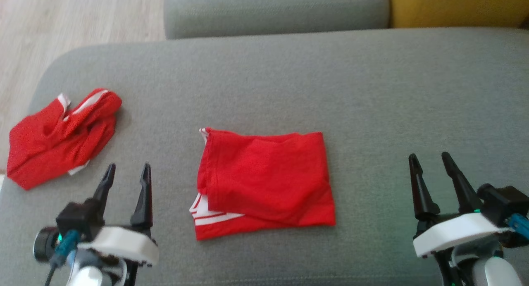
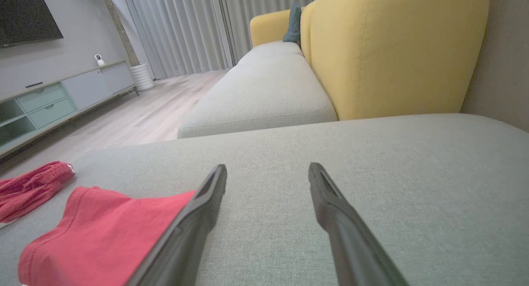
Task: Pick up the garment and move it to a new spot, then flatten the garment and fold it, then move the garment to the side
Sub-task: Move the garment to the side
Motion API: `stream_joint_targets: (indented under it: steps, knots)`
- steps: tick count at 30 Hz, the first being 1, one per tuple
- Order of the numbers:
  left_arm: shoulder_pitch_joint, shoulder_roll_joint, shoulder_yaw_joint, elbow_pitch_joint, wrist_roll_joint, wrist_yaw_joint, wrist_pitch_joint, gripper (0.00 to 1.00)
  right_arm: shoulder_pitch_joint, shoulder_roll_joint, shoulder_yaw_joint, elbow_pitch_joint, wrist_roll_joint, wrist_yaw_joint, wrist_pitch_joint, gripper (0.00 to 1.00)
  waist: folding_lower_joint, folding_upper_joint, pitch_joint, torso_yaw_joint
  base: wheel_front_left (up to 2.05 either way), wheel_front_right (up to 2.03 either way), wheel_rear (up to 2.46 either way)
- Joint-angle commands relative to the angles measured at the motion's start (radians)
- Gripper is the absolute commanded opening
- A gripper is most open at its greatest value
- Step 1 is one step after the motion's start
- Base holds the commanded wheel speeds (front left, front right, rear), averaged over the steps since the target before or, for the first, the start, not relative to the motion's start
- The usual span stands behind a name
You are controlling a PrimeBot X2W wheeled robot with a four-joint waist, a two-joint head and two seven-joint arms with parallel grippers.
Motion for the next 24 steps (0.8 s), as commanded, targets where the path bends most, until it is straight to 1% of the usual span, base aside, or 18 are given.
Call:
stream_joint_targets:
  steps: [1,4,8,13,18,24]
  knots:
    - [-0.087,0.029,0.034,-0.028,0.003,-0.007,-0.014,1.0,-0.052,-0.007,0.026,-0.037,-0.009,-0.001,0.003,1.0,0.0,-0.0001,0.029,0.019,0.0,0.0,0.0]
    - [-0.131,0.018,0.03,-0.017,0.005,-0.019,-0.025,1.0,-0.079,-0.008,0.043,-0.022,-0.01,-0.001,0.008,1.0,0.0,-0.0001,0.068,0.046,0.0,0.0,0.0]
    - [-0.186,-0.008,0.023,0.011,0.008,-0.035,-0.042,1.0,-0.114,-0.01,0.08,0.033,-0.005,-0.001,0.017,1.0,0.0,-0.0001,0.104,0.088,0.0,0.0,0.0]
    - [-0.244,-0.04,0.017,0.052,0.022,-0.058,-0.054,1.0,-0.15,-0.009,0.128,0.152,0.011,-0.001,0.027,1.0,0.0,-0.0001,0.134,0.138,0.0,0.0,0.0]
    - [-0.283,-0.071,0.016,0.07,0.05,-0.076,-0.056,1.0,-0.18,-0.006,0.15,0.297,0.032,-0.001,0.035,1.0,0.0,-0.0001,0.149,0.183,0.0,0.0,0.0]
    - [-0.289,-0.1,0.043,0.075,0.08,-0.1,-0.057,1.0,-0.215,-0.003,0.184,0.398,0.064,-0.001,0.032,1.0,0.0,-0.0001,0.153,0.196,0.0,0.0,0.0]
